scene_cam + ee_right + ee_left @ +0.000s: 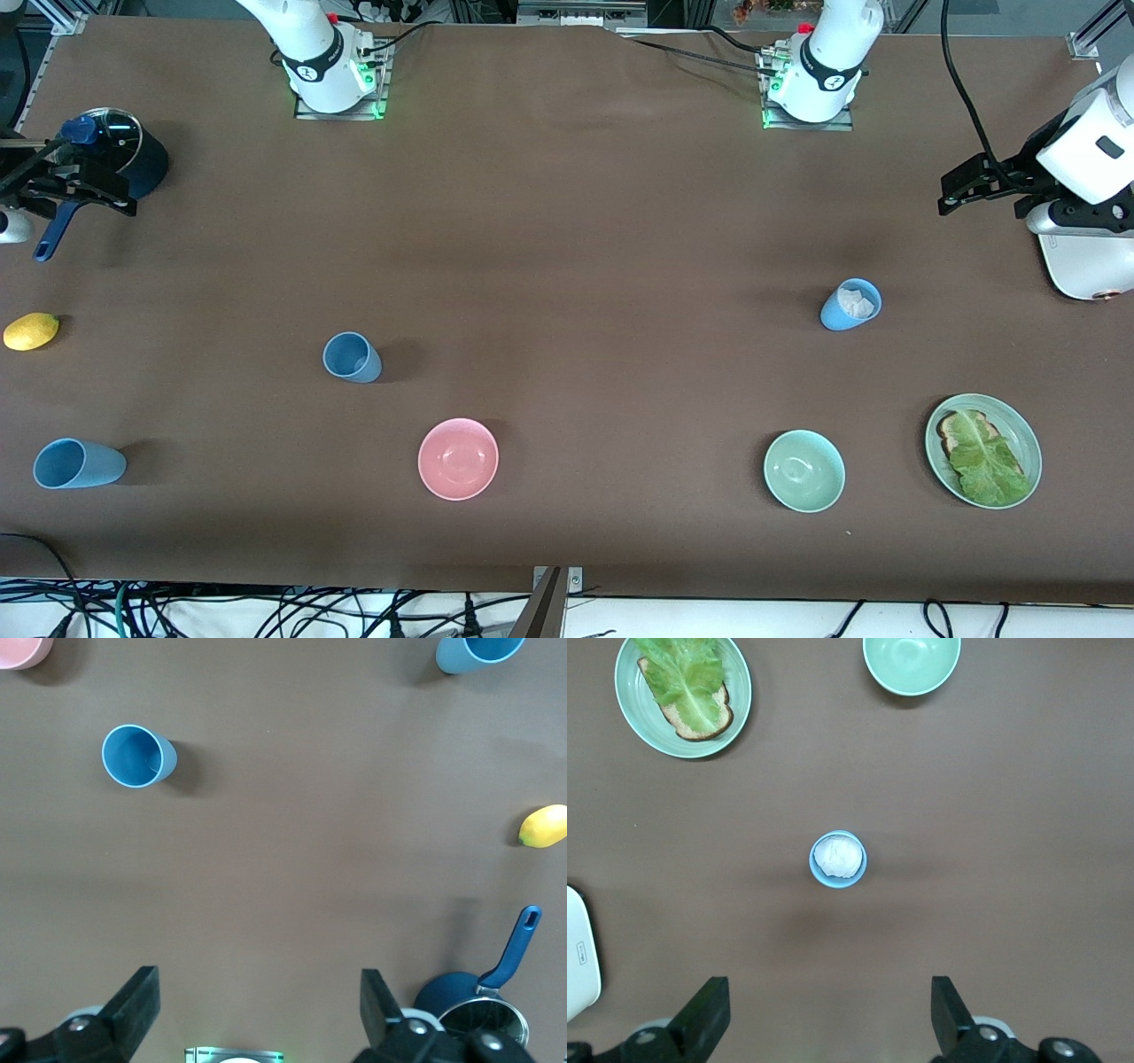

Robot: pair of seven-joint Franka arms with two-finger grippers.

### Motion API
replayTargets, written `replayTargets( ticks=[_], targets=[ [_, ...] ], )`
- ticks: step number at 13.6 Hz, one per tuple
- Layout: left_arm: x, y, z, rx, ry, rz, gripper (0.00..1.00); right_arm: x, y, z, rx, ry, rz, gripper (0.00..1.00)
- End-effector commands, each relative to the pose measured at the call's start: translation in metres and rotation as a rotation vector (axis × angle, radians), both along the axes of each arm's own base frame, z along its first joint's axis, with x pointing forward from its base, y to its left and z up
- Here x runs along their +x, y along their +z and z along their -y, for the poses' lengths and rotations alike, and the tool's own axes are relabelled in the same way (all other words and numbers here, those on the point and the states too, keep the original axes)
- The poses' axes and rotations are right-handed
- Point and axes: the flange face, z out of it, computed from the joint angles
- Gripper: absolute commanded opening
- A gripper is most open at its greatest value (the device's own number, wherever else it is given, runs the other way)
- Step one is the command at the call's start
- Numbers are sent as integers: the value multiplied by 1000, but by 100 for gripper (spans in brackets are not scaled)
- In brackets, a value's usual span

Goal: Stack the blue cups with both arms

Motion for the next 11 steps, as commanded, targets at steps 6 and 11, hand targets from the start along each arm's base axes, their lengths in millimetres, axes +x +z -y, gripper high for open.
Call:
replayTargets(
  ticks=[6,11],
  targets=[
    [-1,3,-7,12,-12,-9,100,-3,7,2,-14,-14,3,100],
    [1,-13,-15,13,1,-71,100,-3,7,1,-12,-13,3,100]
  ],
)
